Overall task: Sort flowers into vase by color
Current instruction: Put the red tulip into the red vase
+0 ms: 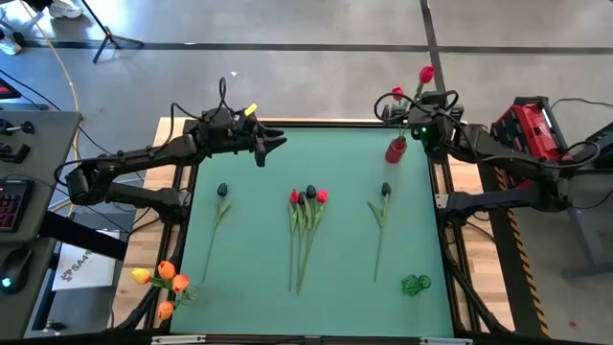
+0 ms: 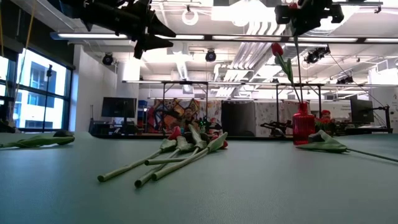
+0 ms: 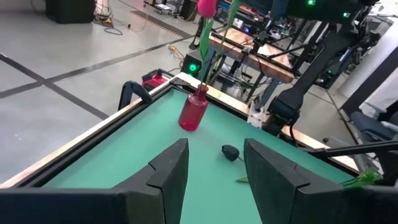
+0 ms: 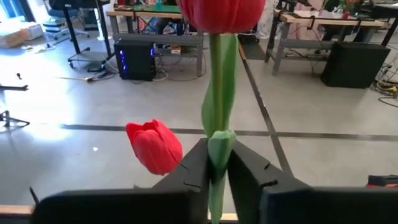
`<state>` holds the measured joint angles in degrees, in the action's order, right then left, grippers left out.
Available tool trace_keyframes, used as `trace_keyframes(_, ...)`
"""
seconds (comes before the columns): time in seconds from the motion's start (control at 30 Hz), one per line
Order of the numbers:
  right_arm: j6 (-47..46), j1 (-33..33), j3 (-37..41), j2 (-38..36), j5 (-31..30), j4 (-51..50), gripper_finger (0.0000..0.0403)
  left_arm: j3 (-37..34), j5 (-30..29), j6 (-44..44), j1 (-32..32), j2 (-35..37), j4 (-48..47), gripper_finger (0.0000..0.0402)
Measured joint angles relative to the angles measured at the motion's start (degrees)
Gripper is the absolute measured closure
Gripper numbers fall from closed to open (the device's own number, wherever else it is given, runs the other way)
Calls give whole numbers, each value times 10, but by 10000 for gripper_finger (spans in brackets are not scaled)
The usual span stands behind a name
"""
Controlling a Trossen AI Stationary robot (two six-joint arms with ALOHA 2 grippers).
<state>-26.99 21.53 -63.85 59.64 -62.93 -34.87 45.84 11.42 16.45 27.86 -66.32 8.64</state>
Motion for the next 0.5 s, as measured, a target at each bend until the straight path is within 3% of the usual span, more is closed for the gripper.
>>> trace_keyframes(0.27,-2,0,0,0,6,-9,285,0,-1,-6,0,0,-1,259)
trace_keyframes(0.5,-10,-11,-24,-2,9,-9,246,0,-1,-5,0,0,-5,259)
